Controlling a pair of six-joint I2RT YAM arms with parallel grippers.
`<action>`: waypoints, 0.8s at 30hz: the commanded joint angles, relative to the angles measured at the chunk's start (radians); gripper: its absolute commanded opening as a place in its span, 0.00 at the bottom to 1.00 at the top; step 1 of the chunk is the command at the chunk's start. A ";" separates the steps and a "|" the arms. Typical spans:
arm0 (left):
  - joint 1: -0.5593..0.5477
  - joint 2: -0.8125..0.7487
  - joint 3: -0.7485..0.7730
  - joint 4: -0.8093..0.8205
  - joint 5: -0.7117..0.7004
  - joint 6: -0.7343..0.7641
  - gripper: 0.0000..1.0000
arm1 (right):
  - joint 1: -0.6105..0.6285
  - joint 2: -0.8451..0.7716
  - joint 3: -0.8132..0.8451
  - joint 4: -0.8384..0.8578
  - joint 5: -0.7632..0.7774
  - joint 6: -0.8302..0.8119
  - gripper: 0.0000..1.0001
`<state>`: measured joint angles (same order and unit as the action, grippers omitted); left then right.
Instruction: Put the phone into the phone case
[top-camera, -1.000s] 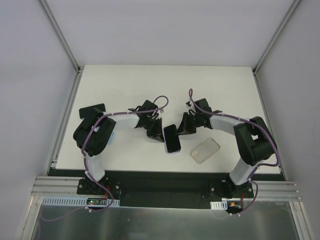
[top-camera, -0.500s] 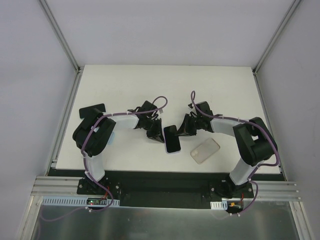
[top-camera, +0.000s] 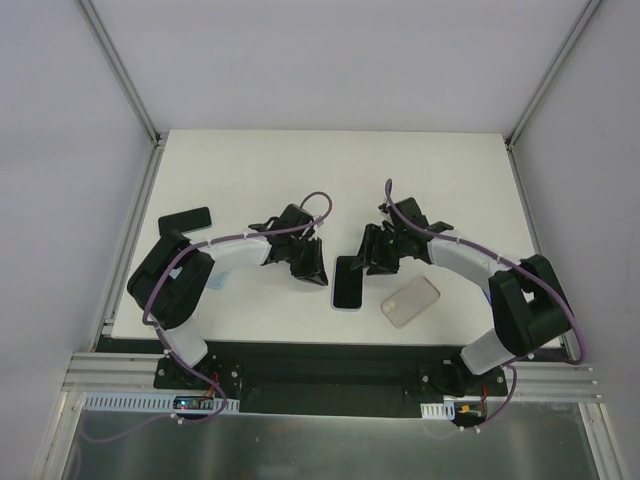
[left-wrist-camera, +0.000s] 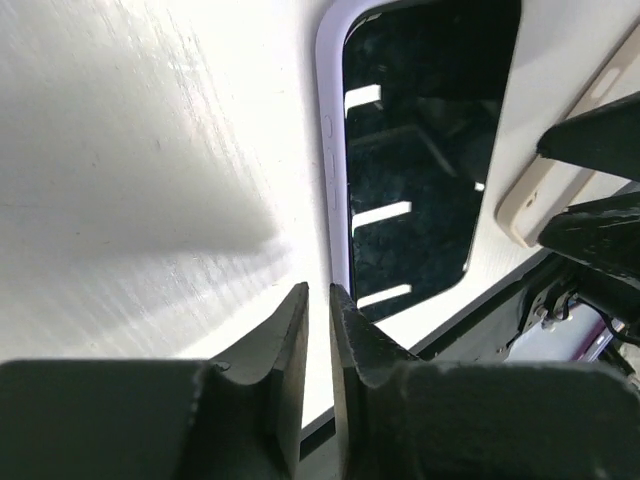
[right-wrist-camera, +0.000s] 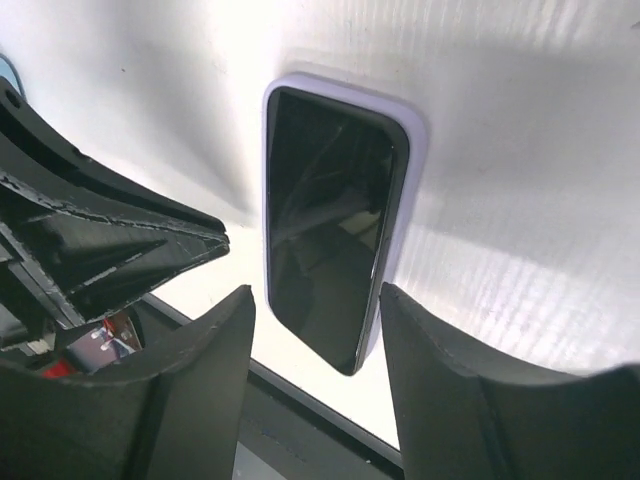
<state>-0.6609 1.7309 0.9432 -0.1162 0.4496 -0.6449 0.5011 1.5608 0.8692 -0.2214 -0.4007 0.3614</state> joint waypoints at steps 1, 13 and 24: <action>0.007 -0.064 0.043 -0.051 -0.081 0.007 0.16 | -0.006 -0.076 0.067 -0.165 0.097 -0.067 0.56; 0.017 0.062 0.169 -0.063 -0.015 0.067 0.52 | -0.010 -0.111 -0.093 0.048 -0.022 -0.064 0.71; 0.012 0.194 0.209 -0.057 0.027 0.019 0.48 | 0.057 -0.047 -0.151 0.165 -0.004 -0.001 0.73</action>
<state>-0.6479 1.8851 1.1347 -0.1604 0.4553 -0.6186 0.5194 1.4879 0.7162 -0.1349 -0.4076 0.3222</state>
